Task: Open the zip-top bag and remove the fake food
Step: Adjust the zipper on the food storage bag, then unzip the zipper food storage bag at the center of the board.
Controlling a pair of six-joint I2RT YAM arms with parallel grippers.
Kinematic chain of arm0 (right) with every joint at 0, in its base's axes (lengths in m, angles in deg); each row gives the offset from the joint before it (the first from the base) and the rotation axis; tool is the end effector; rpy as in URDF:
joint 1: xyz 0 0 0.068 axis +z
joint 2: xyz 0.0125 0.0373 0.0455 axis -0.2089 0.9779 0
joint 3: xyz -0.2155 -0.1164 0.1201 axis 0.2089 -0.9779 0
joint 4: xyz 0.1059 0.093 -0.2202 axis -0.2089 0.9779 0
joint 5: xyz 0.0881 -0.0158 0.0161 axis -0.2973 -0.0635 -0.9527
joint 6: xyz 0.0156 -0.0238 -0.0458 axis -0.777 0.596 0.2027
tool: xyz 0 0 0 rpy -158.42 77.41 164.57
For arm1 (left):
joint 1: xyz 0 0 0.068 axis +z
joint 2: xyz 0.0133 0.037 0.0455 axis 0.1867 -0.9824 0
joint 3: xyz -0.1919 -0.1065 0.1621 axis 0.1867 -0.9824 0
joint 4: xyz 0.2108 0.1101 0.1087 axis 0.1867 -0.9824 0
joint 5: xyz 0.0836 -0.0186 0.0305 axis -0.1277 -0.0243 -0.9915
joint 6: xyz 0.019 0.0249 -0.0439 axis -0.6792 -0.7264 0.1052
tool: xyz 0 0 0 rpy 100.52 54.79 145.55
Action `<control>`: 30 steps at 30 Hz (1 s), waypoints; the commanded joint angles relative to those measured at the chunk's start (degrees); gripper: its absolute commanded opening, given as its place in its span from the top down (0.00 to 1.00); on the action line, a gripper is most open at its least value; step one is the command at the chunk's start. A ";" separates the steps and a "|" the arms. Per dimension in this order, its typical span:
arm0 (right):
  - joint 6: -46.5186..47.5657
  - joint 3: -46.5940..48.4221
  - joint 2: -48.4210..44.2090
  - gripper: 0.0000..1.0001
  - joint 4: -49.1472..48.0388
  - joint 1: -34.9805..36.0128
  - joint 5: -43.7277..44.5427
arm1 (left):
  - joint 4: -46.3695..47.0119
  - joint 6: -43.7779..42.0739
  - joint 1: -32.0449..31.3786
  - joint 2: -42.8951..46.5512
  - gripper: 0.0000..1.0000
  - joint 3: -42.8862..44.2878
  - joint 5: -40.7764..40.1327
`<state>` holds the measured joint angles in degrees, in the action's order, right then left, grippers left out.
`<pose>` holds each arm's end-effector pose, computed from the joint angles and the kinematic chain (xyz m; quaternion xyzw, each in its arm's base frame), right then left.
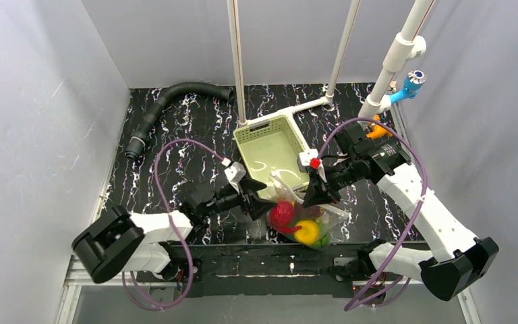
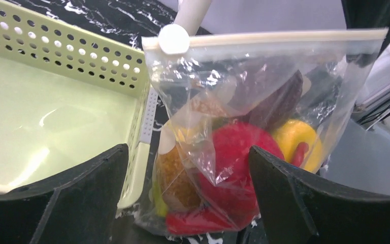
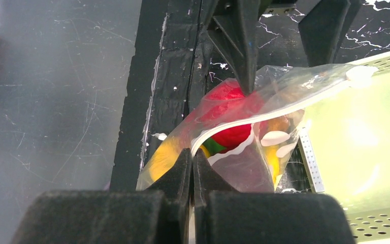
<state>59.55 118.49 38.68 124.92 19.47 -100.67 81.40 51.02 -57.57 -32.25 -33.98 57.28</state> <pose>0.1504 0.1254 0.3511 -0.6524 0.5874 0.3883 0.2801 0.1464 -0.1749 0.2116 0.2821 0.5983 -0.5124 0.5476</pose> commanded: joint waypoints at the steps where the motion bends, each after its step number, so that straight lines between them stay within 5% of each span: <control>1: 0.41 -0.18 -1.17 0.99 -0.09 0.38 -2.60 | 20.64 8.33 1.95 -6.82 0.16 1.46 4.21; 9: 0.38 -1.11 -1.96 0.99 -0.70 0.47 -1.78 | 25.50 13.96 3.83 -10.49 0.29 5.26 12.33; 15: -2.32 -1.38 -2.52 0.99 -3.08 0.40 1.54 | 22.83 14.12 3.92 -9.85 0.68 5.42 14.58; 24: -10.17 -1.15 -1.49 0.98 -8.45 -0.02 9.83 | 9.67 7.37 3.88 1.74 1.00 2.25 13.37; 27: -10.58 0.13 -0.78 0.91 -7.78 -0.06 10.56 | 4.03 3.86 3.91 5.38 1.00 2.54 13.05; 30: -9.32 2.66 0.66 0.73 -5.29 0.00 9.16 | -4.77 -0.63 3.66 8.06 1.00 5.19 13.96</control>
<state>50.26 117.16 37.67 119.39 19.51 -91.27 87.15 57.89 -53.68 -27.94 -31.40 69.82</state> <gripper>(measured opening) 0.182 0.009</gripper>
